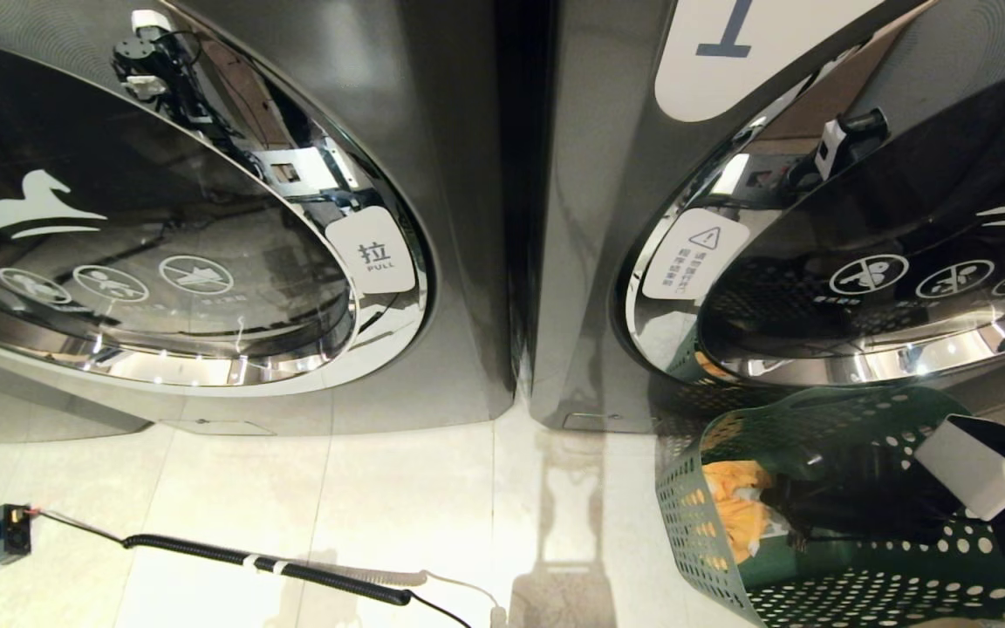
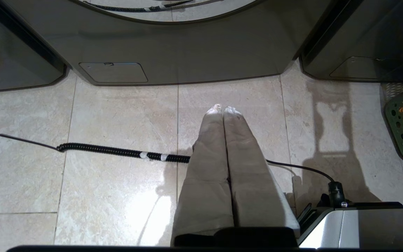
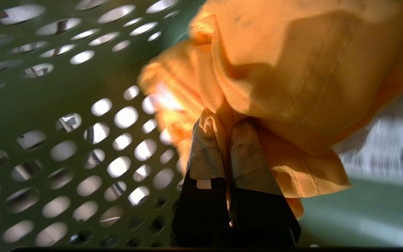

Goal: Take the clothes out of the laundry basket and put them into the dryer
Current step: Take the clothes out of the basket

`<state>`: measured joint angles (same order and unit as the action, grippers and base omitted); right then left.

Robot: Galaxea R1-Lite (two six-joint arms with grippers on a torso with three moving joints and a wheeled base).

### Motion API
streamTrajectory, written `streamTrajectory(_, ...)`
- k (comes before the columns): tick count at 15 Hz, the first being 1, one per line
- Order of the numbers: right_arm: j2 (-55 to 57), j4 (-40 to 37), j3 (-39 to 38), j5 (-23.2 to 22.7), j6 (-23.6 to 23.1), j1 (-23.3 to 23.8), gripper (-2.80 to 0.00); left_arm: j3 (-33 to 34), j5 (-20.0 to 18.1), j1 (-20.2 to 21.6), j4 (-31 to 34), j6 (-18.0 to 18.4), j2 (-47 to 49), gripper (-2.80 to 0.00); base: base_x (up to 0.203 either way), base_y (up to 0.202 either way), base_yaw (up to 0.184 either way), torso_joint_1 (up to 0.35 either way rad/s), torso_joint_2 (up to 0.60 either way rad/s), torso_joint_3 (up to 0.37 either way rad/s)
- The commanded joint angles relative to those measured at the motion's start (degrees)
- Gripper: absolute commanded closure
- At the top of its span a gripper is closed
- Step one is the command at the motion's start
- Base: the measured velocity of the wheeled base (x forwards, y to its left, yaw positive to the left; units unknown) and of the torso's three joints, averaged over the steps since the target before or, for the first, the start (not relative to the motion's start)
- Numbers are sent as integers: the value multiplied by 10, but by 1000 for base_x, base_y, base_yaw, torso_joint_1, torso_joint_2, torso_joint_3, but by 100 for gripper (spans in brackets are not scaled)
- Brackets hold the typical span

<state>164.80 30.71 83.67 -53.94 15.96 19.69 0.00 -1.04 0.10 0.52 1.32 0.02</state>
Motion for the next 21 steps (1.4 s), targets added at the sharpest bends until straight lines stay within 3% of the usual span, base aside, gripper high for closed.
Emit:
streamTrajectory(1, -69, 3, -55, -3, 0, 12, 0, 1, 0, 0, 0, 0, 0, 0, 0, 0, 0, 0, 0, 0)
streamTrajectory(5, -216, 3, -198, 21, -26, 43, 0, 0, 0, 0, 0, 0, 0, 0, 0, 0, 0, 0, 0, 0)
streamTrajectory(12, -512, 3, -468, 135, -52, 70, 0, 1, 0, 0, 0, 0, 0, 0, 0, 0, 0, 0, 0, 0)
streamTrajectory(17, -779, -48, -548, 297, -78, 21, 0, 1, 0, 0, 0, 0, 0, 0, 0, 0, 0, 0, 0, 0)
streamTrajectory(21, -997, -66, -656, 403, -178, -22, 0, 1, -1, 0, 0, 0, 0, 0, 0, 0, 0, 0, 0, 0)
